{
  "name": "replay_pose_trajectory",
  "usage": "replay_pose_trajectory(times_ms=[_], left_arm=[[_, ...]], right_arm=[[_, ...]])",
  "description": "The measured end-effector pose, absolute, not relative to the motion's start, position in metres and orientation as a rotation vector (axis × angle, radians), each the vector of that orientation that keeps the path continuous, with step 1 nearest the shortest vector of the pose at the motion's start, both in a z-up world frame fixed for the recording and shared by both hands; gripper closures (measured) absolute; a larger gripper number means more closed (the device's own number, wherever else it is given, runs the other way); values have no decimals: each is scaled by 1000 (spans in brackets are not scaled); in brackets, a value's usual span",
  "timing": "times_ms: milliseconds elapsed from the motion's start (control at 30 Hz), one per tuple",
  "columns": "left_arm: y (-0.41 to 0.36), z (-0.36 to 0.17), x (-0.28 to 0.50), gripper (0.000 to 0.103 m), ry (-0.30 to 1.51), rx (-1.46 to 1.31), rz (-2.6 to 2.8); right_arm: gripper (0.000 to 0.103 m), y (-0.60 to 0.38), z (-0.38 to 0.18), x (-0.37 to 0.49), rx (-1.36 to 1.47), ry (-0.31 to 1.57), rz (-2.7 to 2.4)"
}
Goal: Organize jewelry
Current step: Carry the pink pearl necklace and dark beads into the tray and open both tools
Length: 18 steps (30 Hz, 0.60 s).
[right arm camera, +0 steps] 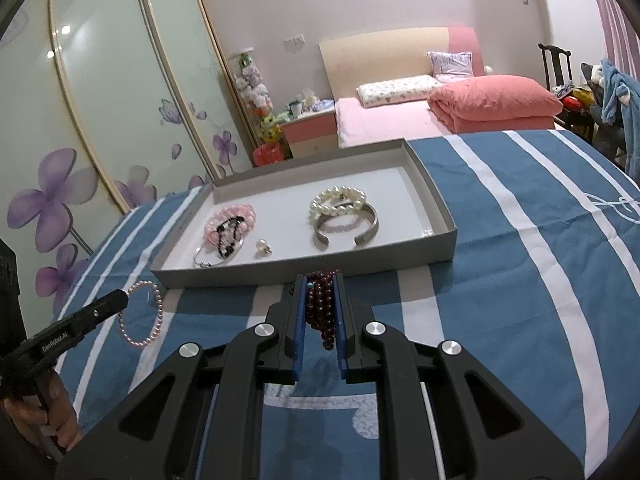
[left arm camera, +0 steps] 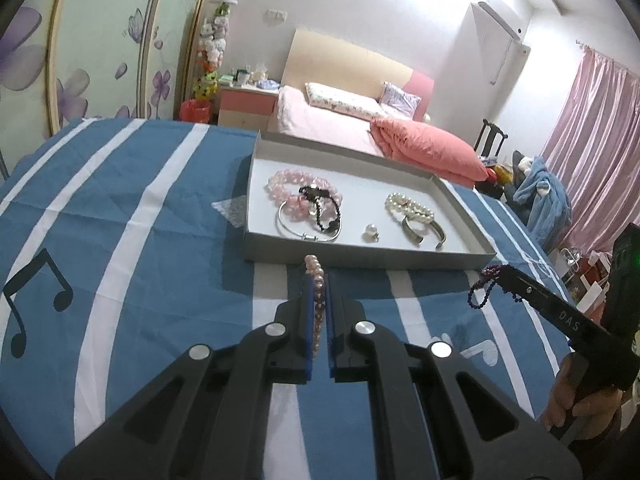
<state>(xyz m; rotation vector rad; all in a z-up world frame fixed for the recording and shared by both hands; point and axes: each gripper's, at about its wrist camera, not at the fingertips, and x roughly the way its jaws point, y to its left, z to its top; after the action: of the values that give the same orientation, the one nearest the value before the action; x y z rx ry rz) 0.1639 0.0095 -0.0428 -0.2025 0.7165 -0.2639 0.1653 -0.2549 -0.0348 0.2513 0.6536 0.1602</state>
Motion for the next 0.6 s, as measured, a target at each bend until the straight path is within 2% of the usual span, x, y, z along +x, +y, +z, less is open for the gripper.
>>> replay_pose_trajectory(times_ms=[600], left_arm=[[-24,1,123,97,496,-88,-211]], right_arm=[[90,-239,-1,141,203,442,129]])
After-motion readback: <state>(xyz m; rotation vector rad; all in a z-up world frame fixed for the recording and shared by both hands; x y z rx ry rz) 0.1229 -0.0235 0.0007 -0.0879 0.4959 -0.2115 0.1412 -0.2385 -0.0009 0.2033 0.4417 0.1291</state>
